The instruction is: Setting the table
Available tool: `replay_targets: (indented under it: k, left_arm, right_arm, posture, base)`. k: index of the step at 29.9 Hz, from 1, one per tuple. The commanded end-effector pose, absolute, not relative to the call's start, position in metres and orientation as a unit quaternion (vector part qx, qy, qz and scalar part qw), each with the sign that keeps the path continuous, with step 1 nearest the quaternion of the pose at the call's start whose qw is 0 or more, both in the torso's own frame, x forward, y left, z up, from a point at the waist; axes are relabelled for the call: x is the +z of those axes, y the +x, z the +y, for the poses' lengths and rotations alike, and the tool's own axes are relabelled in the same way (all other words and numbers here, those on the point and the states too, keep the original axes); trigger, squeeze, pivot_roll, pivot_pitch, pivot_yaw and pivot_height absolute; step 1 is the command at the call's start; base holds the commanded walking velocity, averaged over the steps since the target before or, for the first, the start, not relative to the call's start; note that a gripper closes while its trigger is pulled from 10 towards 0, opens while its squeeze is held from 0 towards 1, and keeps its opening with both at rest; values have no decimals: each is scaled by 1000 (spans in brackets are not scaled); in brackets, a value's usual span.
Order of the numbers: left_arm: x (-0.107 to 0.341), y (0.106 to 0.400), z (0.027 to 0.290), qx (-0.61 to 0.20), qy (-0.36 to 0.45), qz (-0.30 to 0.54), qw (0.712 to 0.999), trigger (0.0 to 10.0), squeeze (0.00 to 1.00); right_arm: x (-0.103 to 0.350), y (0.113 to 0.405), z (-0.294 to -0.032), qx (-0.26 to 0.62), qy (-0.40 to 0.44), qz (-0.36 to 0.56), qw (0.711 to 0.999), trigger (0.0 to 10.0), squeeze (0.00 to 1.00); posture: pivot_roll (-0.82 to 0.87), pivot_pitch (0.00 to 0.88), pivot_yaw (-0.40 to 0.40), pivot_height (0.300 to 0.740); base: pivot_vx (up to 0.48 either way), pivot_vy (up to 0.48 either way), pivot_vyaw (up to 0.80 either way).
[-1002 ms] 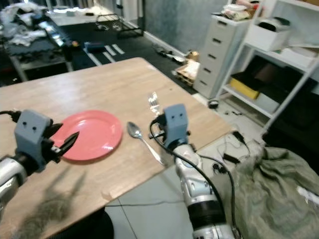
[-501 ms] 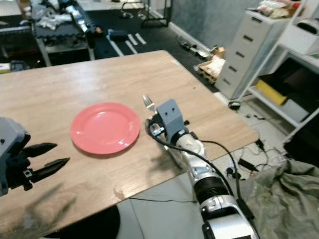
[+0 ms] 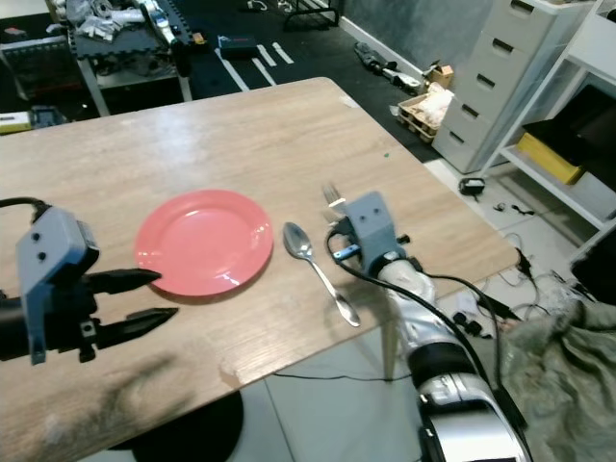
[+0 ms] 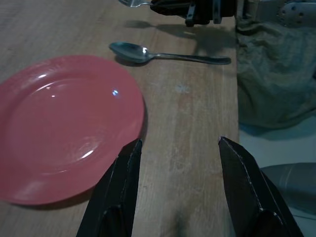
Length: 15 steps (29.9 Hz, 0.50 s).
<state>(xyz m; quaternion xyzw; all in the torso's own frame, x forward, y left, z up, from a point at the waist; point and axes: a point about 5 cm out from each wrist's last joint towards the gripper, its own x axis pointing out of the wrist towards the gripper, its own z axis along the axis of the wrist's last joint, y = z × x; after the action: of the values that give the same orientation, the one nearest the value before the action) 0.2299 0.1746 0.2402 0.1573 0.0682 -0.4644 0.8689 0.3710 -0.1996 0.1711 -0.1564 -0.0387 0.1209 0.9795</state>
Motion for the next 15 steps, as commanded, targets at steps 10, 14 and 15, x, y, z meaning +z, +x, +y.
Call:
replay_targets:
  k: [10,14,15]
  left_arm:
    - [231,235,172,-480,153,96,859,10000,0]
    - [230,236,170,-481,153,97,858,10000,0]
    - [230,236,170,-481,153,97,858,10000,0]
  right_arm:
    - [158,336,-207,195,-127,1,973,10000,0]
    - [156,336,-200,207,-129,0,970,10000,0]
    - [156,336,-200,207,-129,0,970,10000,0]
  posture:
    - [142,116,135,740]
    - [140,112,134,740]
    - [140,112,134,740]
  base:
    - [0,0,0]
    - [0,0,0]
    - [0,0,0]
